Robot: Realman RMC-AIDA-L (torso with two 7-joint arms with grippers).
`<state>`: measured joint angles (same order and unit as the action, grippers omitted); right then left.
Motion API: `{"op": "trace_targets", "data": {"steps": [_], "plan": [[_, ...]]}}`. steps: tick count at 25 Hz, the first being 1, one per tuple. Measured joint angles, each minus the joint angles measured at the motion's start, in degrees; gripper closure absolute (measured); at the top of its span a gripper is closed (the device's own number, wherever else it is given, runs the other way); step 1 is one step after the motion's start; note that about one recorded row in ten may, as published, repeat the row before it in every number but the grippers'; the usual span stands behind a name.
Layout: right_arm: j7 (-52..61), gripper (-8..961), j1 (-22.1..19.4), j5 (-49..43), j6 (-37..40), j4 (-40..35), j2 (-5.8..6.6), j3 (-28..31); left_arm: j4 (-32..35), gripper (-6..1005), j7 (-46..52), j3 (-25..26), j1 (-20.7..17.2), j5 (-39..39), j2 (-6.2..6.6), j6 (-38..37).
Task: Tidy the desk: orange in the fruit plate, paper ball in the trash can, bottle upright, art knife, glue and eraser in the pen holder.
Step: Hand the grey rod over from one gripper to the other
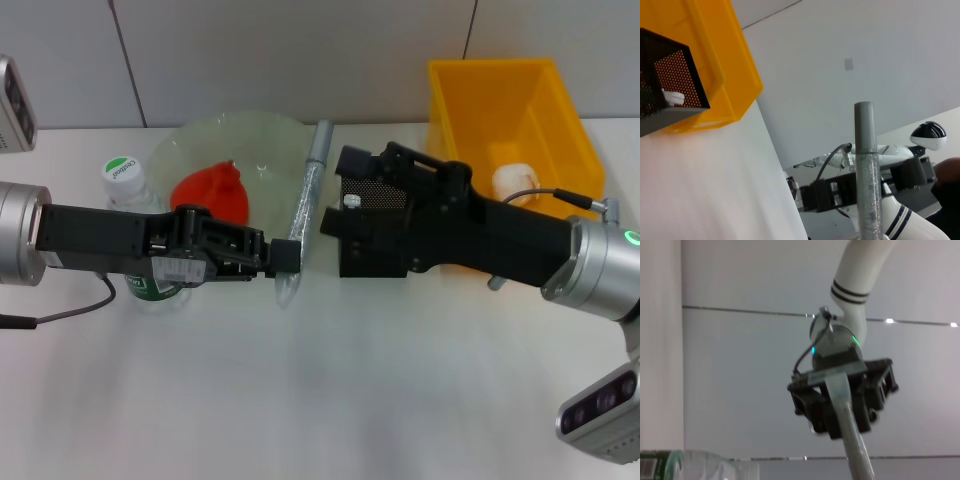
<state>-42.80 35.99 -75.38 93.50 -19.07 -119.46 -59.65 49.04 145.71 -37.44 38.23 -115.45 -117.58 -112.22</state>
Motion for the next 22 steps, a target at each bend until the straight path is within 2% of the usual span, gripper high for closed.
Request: {"op": "trace_targets", "data": {"steps": [22], "plan": [[-6.6,207,3.1,3.0,0.3,4.3,-0.34,-3.6,-0.4,851,0.5,-0.7,-0.4,0.7,-0.23,-0.2]]}}
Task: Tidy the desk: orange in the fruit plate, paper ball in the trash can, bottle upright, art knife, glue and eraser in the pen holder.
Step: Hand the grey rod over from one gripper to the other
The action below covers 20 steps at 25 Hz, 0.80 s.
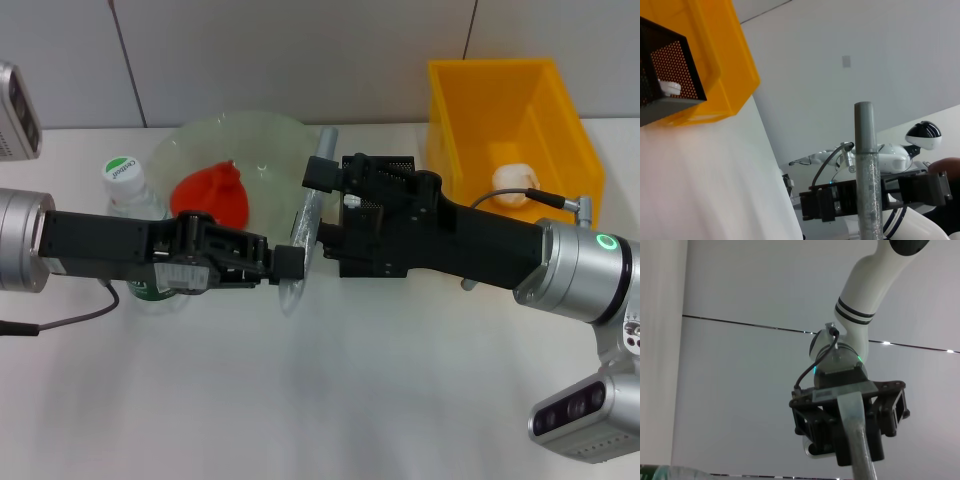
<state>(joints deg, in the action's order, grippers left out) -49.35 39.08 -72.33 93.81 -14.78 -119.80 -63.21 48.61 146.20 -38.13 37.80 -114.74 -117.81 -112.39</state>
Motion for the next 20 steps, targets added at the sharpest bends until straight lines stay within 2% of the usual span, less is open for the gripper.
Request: {"op": "trace_targets", "data": {"steps": [11,20], "plan": [[-1.3,208,0.2,-0.3,-0.1,0.0,0.04,-0.3,0.0,851,0.3,0.2,0.4,0.1,-0.23,0.3],[-2.3,542,0.4,0.0,-0.7,0.1,0.11,-0.9,0.0,852,0.3,0.1,0.4,1.4,-0.23,0.5]]}}
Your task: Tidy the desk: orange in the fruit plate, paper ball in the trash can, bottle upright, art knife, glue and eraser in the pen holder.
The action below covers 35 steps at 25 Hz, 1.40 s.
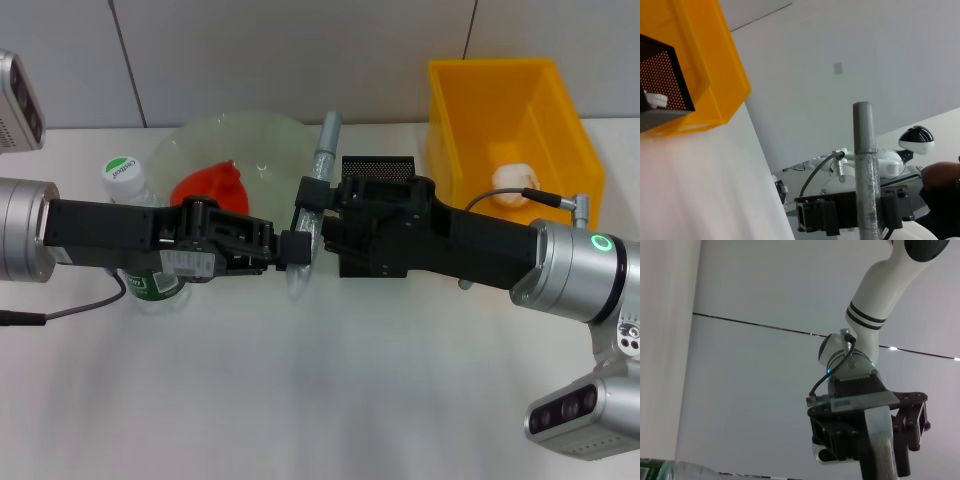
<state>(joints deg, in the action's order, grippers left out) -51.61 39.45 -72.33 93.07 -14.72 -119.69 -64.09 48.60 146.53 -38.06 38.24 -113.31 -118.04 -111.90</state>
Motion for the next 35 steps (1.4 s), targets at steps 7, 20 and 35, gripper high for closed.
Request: {"op": "trace_targets", "data": {"steps": [7,20,35], "plan": [[-0.1,583,0.0,0.0,0.5,0.1,-0.01,0.0,0.0,852,0.1,0.0,-0.2,0.0,0.0,0.1],[-0.8,793,0.0,0.0,0.6,0.1,-0.01,0.0,-0.2,851,-0.4,0.0,-0.6,0.0,0.0,0.1],[-0.7,812,0.0,0.0,1.1,0.1,-0.01,0.0,-0.2,735,-0.5,-0.6,-0.7,-0.4,0.16,0.5]]}}
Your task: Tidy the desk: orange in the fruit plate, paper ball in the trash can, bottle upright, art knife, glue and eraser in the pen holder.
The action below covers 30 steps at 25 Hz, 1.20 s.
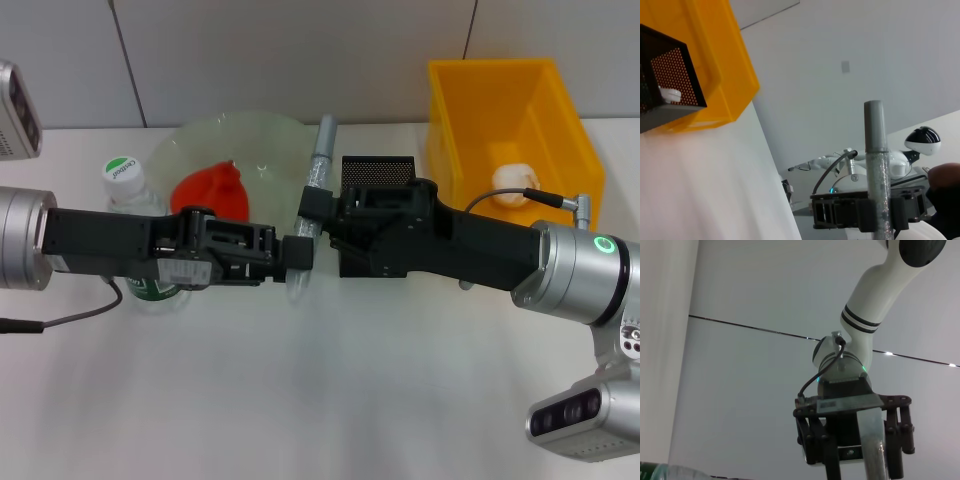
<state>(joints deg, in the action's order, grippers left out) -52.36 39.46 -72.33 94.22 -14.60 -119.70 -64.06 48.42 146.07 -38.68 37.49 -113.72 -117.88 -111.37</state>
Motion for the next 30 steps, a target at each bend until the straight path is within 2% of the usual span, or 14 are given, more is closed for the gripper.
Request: {"op": "trace_targets", "data": {"steps": [2,7,10,20,26,30], "plan": [[0.0,812,0.0,0.0,0.1,0.0,0.0,0.0,0.0,658,-0.1,0.0,0.0,0.0,0.01,0.0],[0.0,813,0.0,0.0,0.2,0.0,-0.01,0.0,0.0,598,-0.2,0.0,0.0,-0.2,0.02,0.3],[0.0,814,0.0,0.0,0.3,0.0,0.0,0.0,0.0,383,-0.3,0.0,0.0,-0.2,0.02,0.4],[-0.1,815,-0.6,0.3,0.3,0.4,0.07,0.5,0.0,243,-3.7,0.2,-0.2,1.0,0.18,-0.6],[3.2,815,-1.1,3.2,0.8,1.0,0.3,0.8,0.4,215,-13.3,-2.4,-1.4,2.6,0.72,-2.5],[11.3,815,-1.8,7.5,2.0,0.7,0.39,0.8,0.6,215,-21.6,-5.6,-2.8,3.2,1.37,-2.8]]}}
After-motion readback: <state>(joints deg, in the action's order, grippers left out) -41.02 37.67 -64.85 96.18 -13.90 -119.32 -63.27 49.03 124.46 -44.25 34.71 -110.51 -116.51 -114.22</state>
